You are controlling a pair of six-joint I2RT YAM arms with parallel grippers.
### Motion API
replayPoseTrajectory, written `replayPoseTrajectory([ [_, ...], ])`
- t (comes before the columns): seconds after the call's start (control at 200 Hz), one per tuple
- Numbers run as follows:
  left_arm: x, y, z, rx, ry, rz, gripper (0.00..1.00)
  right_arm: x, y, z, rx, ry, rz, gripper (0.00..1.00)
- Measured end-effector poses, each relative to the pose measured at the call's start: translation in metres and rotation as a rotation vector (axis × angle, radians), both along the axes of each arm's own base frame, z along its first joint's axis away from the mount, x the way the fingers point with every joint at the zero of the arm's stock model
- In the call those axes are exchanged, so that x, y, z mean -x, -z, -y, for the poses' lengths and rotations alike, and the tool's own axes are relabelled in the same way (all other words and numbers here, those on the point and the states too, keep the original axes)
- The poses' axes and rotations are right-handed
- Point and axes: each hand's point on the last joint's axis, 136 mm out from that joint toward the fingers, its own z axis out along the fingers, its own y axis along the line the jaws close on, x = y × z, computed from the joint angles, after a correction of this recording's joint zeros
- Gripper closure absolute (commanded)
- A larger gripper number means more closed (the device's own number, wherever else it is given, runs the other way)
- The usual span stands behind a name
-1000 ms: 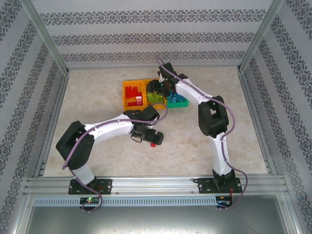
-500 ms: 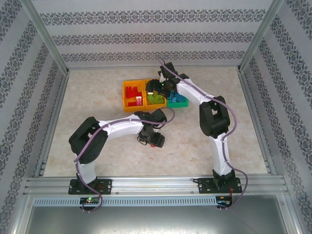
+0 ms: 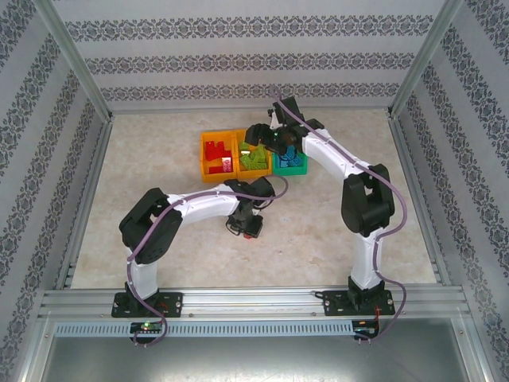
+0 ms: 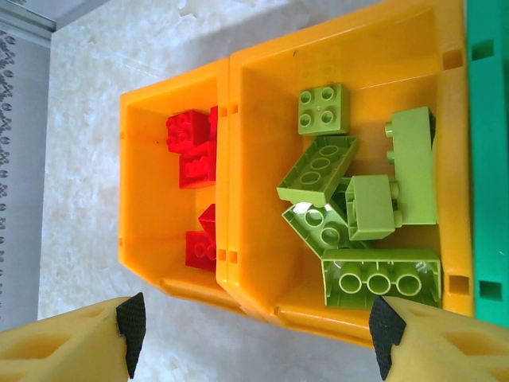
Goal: Sort the legos into containers by color
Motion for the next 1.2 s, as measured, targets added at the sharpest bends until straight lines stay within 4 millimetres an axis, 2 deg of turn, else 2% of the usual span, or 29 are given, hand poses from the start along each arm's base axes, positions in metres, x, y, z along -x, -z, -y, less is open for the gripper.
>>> replayPoseTrajectory([
  [0.19,-0.016,-0.017,-0.003,-0.016,0.004,0.047,0.73,0.011,-0.019,0.02,0.005,0.018,0.037,0.23],
  [0.285,-0.036,-0.033,-0.012,-0.004,-0.03,0.09,0.73,0.021,-0.026,0.035,0.031,0.025,0.069,0.23],
  [0.37,-0.066,-0.057,-0.027,0.023,-0.094,0.151,0.72,0.031,-0.027,0.048,0.062,0.024,0.095,0.22],
  [0.525,-0.128,-0.101,-0.062,0.087,-0.236,0.267,0.72,0.055,-0.009,0.069,0.127,0.013,0.098,0.2],
  [0.684,-0.178,-0.124,-0.099,0.114,-0.36,0.339,0.73,0.083,0.02,0.086,0.19,0.005,0.069,0.16],
  [0.734,-0.192,-0.125,-0.104,0.116,-0.381,0.349,0.73,0.09,0.026,0.092,0.202,0.008,0.065,0.14],
  [0.819,-0.211,-0.118,-0.106,0.114,-0.401,0.352,0.73,0.098,0.031,0.101,0.224,0.012,0.07,0.02],
  [0.899,-0.224,-0.102,-0.109,0.103,-0.414,0.333,0.73,0.103,0.031,0.108,0.235,0.024,0.085,0.02],
  [1.039,-0.235,-0.077,-0.115,0.078,-0.433,0.298,0.73,0.114,0.031,0.117,0.256,0.034,0.11,0.02],
  [1.199,-0.243,-0.076,-0.125,0.075,-0.457,0.301,0.73,0.125,0.034,0.129,0.274,0.054,0.12,0.02],
])
